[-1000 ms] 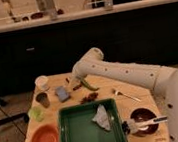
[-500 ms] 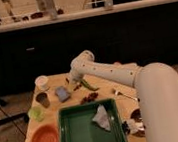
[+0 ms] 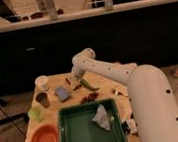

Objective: Place eraser in paper cup

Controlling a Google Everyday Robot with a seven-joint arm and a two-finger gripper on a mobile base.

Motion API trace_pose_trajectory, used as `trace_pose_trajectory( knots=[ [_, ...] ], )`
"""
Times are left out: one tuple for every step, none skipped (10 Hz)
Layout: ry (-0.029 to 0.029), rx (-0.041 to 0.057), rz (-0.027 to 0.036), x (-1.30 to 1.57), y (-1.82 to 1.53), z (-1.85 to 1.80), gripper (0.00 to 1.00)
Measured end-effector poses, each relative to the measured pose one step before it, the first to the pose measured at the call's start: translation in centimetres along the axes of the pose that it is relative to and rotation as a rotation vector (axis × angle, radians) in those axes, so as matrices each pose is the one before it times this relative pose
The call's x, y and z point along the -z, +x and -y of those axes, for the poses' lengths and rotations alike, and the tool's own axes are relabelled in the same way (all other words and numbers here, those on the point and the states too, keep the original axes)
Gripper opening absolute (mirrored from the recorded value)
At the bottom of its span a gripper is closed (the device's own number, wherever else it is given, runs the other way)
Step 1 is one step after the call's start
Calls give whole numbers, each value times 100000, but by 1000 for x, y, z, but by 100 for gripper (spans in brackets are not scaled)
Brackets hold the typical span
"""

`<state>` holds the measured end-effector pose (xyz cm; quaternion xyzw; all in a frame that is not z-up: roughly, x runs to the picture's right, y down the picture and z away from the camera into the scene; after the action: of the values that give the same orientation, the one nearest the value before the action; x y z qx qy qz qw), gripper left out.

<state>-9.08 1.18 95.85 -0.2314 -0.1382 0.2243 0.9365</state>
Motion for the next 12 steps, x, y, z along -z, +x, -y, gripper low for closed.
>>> trace_pose_trajectory(
  knots=[
    [3,-1650,-932,-354,119,23,80],
    [-145,-1088,-1246,-352,232,-36,80],
    [-484,-735,-2201,-549,-46,-302,80],
    [-375,261,-1397,-365,-315,-377,80],
    [-360,-26,-936,-194,-190,-282,80],
    [-20,-360,-1529,-158,61,-136,80],
    [78,-1717,-2143,-52,51,-41,80],
    [-113,-2155,-1906,-84,29,-47,80],
    [-160,-2586,-1682,-67,-131,-86,80],
    [-225,-3508,-2554,-76,116,74,80],
    [-67,-2098,-2758,-234,172,48,80],
    [-237,57,-153,-63,-285,-133,80]
  ],
)
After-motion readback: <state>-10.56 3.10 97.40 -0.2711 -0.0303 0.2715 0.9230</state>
